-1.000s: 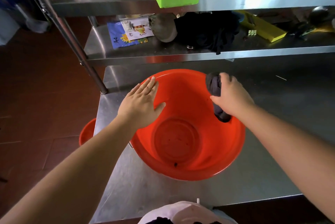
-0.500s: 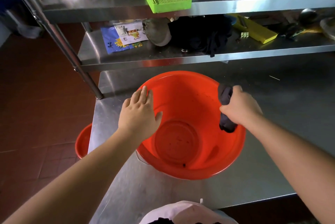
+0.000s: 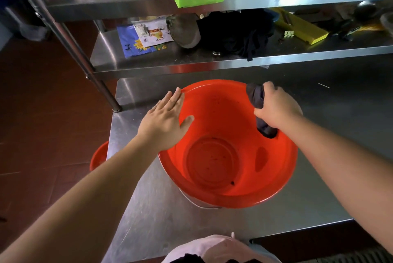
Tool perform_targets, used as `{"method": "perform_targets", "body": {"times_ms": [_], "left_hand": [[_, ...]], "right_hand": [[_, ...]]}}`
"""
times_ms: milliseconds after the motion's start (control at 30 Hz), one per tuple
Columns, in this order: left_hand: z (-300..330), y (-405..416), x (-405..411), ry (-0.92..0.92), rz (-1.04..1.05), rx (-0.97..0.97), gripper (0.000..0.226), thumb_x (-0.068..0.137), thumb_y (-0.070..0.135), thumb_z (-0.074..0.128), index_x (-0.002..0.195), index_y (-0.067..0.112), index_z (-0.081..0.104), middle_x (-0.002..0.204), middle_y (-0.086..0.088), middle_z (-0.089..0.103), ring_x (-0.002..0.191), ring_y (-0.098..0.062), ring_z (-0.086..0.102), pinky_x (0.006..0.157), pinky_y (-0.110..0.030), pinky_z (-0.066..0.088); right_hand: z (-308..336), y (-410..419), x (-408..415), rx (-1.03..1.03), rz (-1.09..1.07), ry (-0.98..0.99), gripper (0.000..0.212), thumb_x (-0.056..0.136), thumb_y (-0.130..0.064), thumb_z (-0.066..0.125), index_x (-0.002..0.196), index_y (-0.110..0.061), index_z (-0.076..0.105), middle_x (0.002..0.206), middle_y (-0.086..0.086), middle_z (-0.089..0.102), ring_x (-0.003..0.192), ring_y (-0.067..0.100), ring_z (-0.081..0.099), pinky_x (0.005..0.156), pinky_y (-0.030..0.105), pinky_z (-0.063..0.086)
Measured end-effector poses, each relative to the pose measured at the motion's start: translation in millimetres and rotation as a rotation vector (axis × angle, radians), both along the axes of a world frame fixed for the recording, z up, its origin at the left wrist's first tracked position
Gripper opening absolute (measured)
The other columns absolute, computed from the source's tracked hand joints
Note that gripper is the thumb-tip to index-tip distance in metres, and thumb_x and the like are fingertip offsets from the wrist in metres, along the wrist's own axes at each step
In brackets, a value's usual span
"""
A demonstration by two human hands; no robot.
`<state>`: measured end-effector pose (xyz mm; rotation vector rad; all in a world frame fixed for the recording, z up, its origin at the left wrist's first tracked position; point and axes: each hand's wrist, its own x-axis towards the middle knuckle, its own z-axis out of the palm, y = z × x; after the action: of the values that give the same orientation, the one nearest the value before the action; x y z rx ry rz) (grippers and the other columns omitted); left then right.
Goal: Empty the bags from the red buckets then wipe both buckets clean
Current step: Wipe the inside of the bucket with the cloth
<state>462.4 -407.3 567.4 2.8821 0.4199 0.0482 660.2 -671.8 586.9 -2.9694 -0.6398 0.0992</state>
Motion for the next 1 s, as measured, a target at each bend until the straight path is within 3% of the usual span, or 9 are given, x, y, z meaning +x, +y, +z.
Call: {"method": "perform_targets", "body": {"times_ms": [133,267,433,500,600,667,767,833,1000], "left_hand": [[0.3,-6.9,-0.5,-0.012,0.049,-0.022,0.080,0.103,0.070,0.024,0.169,0.030,0.002,0.175,0.017,-0.009,0.162,-0.010,-0.008,0.130,-0.039,0.012],[-3.5,-10.7,0.4,-0.021,0.080,-0.030,0.080,0.103,0.067,0.030,0.169,0.029,0.006,0.176,0.015,-0.003,0.163,-0.015,-0.003,0.130,-0.043,0.018],[0.3,-17.0,-2.7,-0.005,0.092,-0.026,0.080,0.104,0.065,0.027,0.170,0.024,0.007,0.177,0.007,0.000,0.164,-0.018,-0.001,0.133,-0.040,0.007],[1.8,-27.7,-13.2,-0.009,0.152,0.002,0.084,0.103,0.066,0.030,0.169,0.017,0.013,0.176,-0.004,0.013,0.163,-0.025,0.012,0.132,-0.043,0.013],[3.8,-40.5,-25.7,-0.081,0.184,0.128,0.083,0.100,0.061,0.045,0.162,0.007,0.032,0.153,-0.020,0.044,0.145,-0.038,0.039,0.120,-0.052,0.035],[7.3,-33.3,-20.8,-0.076,0.150,0.103,0.083,0.100,0.062,0.042,0.163,0.010,0.027,0.162,-0.016,0.034,0.155,-0.034,0.026,0.125,-0.049,0.027],[9.0,-18.4,-8.2,0.013,-0.017,0.092,0.087,0.101,0.067,0.031,0.168,0.015,0.011,0.178,-0.001,0.000,0.163,-0.019,-0.008,0.132,-0.038,0.001],[6.4,-16.6,-5.7,0.048,-0.098,0.112,0.088,0.100,0.070,0.022,0.169,0.016,0.007,0.177,0.002,-0.006,0.161,-0.013,-0.015,0.132,-0.036,-0.003],[0.9,-20.5,-9.6,0.043,-0.043,0.113,0.087,0.101,0.070,0.018,0.169,0.017,0.007,0.176,0.003,-0.006,0.161,-0.009,-0.014,0.133,-0.036,0.000]], "right_hand": [[-3.0,-38.0,-38.6,0.089,-0.185,0.092,0.057,0.077,-0.031,0.077,0.112,-0.010,0.037,0.112,0.022,0.056,0.097,0.043,0.063,0.071,0.041,0.049],[-13.0,-68.6,-77.3,-0.003,-0.326,0.168,0.067,0.073,-0.044,0.082,0.098,-0.012,0.028,0.109,0.023,0.058,0.098,0.042,0.064,0.069,0.036,0.040],[-14.1,-64.6,-70.4,0.088,-0.347,0.154,0.061,0.072,-0.035,0.080,0.101,-0.010,0.033,0.105,0.022,0.059,0.093,0.041,0.064,0.067,0.036,0.039],[-9.9,-57.6,-53.2,0.101,-0.286,0.132,0.059,0.071,-0.031,0.080,0.106,-0.010,0.037,0.105,0.022,0.060,0.093,0.042,0.065,0.067,0.036,0.040],[-5.9,-42.1,-25.1,0.056,-0.147,0.081,0.061,0.073,-0.032,0.080,0.113,-0.011,0.039,0.109,0.021,0.058,0.094,0.044,0.065,0.067,0.037,0.042],[-4.4,-26.3,-9.0,0.031,-0.059,0.046,0.062,0.076,-0.031,0.078,0.119,-0.012,0.038,0.111,0.021,0.055,0.095,0.045,0.063,0.067,0.037,0.041],[-3.8,-2.6,7.9,-0.021,0.070,-0.010,0.063,0.075,-0.031,0.078,0.121,-0.012,0.038,0.111,0.021,0.054,0.093,0.045,0.062,0.067,0.038,0.038],[-3.8,7.0,14.5,-0.051,0.111,-0.028,0.068,0.074,-0.032,0.080,0.124,-0.013,0.038,0.112,0.021,0.055,0.094,0.045,0.062,0.068,0.039,0.039],[-4.3,2.9,9.4,-0.049,0.103,-0.044,0.067,0.076,-0.033,0.079,0.125,-0.015,0.037,0.113,0.020,0.054,0.096,0.044,0.061,0.069,0.041,0.043]]}}
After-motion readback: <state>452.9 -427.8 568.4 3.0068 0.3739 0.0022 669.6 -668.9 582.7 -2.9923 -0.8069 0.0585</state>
